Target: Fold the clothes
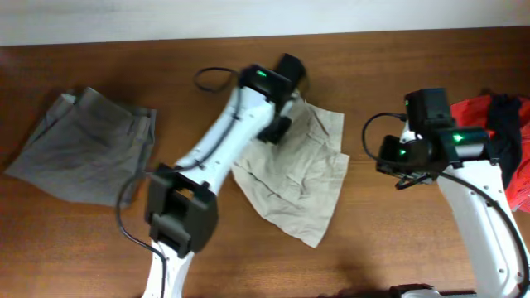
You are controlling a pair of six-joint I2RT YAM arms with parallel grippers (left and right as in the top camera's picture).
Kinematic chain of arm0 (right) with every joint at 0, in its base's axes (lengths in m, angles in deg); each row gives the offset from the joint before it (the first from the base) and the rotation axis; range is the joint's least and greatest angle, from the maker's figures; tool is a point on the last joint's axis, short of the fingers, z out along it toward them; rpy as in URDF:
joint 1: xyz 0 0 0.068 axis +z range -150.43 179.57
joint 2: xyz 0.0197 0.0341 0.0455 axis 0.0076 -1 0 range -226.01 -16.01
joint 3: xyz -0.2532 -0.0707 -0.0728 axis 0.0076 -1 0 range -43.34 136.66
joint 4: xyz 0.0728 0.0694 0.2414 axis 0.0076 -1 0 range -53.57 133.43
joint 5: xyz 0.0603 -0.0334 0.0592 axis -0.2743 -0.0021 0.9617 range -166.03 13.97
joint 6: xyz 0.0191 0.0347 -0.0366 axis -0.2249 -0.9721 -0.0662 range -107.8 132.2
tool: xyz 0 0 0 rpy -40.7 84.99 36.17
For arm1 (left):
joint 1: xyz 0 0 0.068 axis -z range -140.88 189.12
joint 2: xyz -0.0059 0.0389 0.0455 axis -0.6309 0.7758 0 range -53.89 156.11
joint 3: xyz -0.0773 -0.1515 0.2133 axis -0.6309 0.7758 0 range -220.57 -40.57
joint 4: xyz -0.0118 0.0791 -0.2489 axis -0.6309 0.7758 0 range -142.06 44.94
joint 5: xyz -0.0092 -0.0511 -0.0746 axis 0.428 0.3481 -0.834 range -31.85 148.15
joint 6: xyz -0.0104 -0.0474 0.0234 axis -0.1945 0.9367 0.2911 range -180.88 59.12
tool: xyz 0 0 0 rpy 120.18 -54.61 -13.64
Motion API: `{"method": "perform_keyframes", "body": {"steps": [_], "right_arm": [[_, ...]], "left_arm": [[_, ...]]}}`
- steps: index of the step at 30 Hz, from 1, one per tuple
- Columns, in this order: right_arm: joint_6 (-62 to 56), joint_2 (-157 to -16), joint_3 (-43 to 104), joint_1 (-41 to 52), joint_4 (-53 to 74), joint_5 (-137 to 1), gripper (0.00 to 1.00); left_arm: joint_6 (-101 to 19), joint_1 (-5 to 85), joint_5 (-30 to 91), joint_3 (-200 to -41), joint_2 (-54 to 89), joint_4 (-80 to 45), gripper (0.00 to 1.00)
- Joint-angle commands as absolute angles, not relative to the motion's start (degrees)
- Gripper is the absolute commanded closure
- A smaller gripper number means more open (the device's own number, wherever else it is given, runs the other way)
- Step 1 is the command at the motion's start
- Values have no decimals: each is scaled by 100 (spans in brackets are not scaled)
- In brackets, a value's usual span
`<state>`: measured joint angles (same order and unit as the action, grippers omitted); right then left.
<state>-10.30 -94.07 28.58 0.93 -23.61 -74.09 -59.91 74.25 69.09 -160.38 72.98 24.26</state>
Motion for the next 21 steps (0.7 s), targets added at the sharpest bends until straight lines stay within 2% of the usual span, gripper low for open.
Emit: {"method": "perform_keyframes", "body": {"steps": [1, 6, 10, 15, 21], "right_arm": [[-1059, -9418, 2889, -7, -2335, -7073, 57], [-1085, -9418, 2889, -86, -2226, -6998, 57], [-1301, -9418, 2889, -499, -2033, -6843, 57], [-1242, -9418, 2889, -1478, -1933, -6299, 57], [-897, -9418, 2889, -2167, -2031, -6133, 57]], "left_arm": [[-5643, 7950, 7770, -16160, 7049, 2415, 100], [-5399, 8219, 7895, -16158, 7060, 2397, 99], [-5250, 8343, 7930, -16158, 7082, 2437, 99], [-4518, 8407, 9551, -16158, 7079, 2810, 99], [-4107, 8490, 10397, -16158, 7082, 3036, 100]]}}
